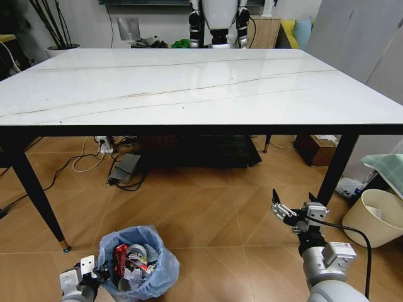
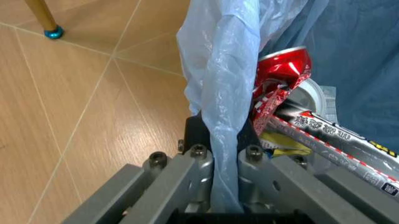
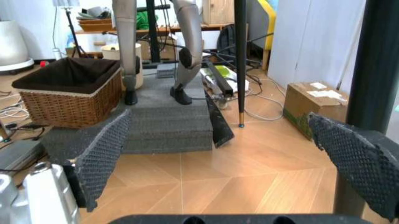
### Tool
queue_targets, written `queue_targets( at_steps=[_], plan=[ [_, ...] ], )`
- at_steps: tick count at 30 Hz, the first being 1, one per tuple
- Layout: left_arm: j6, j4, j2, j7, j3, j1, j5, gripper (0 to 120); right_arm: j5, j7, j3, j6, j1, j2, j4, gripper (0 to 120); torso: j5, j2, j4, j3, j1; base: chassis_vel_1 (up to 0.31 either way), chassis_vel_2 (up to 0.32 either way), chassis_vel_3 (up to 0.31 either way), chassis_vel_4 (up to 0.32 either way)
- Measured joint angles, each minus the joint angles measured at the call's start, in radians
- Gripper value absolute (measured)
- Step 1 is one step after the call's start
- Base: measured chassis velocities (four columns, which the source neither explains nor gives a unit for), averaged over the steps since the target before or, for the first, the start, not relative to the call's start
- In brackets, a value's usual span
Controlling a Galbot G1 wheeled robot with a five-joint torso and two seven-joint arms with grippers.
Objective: Pick up the trash bin and place the trash from the table into it.
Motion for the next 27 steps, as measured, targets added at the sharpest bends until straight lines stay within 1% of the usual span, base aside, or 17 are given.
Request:
queue_targets(
  at_steps=[9, 27],
  plan=[
    [-0.007, 0.024, -0.007, 0.012, 0.003, -0.011, 0.015, 0, 0.0, 0.001, -0.001, 0.0, 0.0, 0.0, 0.001, 100, 0.0001, 0.0, 0.0, 0.0, 0.0, 0.0, 0.0, 0.0, 0.0],
    [-0.007, 0.04, -0.012, 0.014, 0.005, -0.017, 0.02, 0, -0.001, 0.001, 0.0, 0.001, -0.001, 0.0, 0.003, 100, 0.0001, 0.0, 0.0, 0.0, 0.0, 0.0, 0.0, 0.0, 0.0]
  ],
)
